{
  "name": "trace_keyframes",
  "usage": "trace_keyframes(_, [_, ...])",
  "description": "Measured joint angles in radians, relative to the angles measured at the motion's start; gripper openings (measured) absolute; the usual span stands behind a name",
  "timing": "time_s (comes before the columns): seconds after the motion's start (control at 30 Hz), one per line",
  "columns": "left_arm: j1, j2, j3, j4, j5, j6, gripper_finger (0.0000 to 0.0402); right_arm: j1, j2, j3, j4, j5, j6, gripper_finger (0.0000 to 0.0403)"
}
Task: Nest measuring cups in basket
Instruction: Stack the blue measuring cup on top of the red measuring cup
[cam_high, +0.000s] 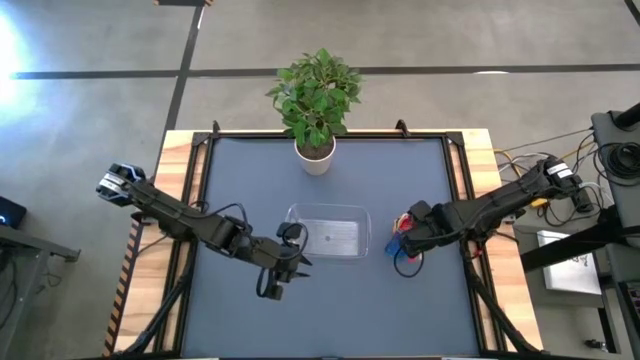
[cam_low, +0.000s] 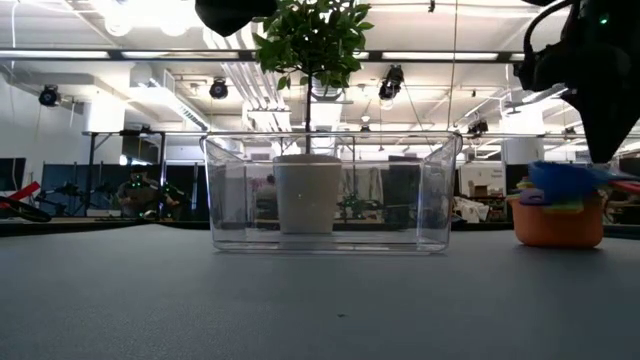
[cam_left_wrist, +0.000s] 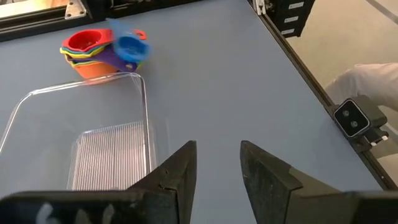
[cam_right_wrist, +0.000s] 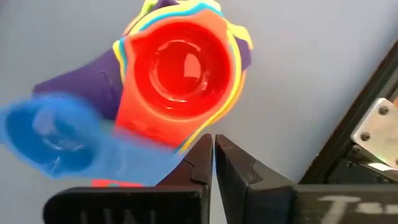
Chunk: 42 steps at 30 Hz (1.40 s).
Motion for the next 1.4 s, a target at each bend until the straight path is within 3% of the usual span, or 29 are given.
trace_keyframes(0.17, [0.000, 0.000, 0.000, -0.002, 0.000, 0.000, 0.0105, 0.000, 0.000, 0.000, 0.028, 0.026, -0.019, 0.0009])
trace_keyframes(0.33, [0.000, 0.000, 0.000, -0.004, 0.000, 0.000, 0.0105, 0.032, 0.000, 0.000, 0.164, 0.027, -0.148, 0.0009])
trace_keyframes(0.5, [0.000, 0.000, 0.000, -0.013, 0.000, -0.004, 0.0105, 0.137, 0.003, 0.000, 0.370, 0.028, -0.289, 0.0009])
trace_keyframes(0.7, [0.000, 0.000, 0.000, -0.013, 0.001, -0.007, 0.0105, 0.275, 0.008, 0.000, 0.415, 0.027, -0.254, 0.0015])
trace_keyframes(0.87, [0.000, -0.001, 0.000, -0.008, 0.001, -0.007, 0.0105, 0.334, 0.073, 0.000, 0.504, 0.025, -0.246, 0.0057])
trace_keyframes(1.17, [0.000, -0.001, 0.000, -0.003, 0.001, -0.018, 0.0105, 0.340, 0.318, 0.064, 0.529, -0.009, -0.452, 0.0170])
trace_keyframes(1.4, [0.000, -0.001, 0.000, -0.005, 0.000, -0.027, 0.0105, 0.338, 0.487, 0.190, 0.388, -0.001, -0.519, 0.0185])
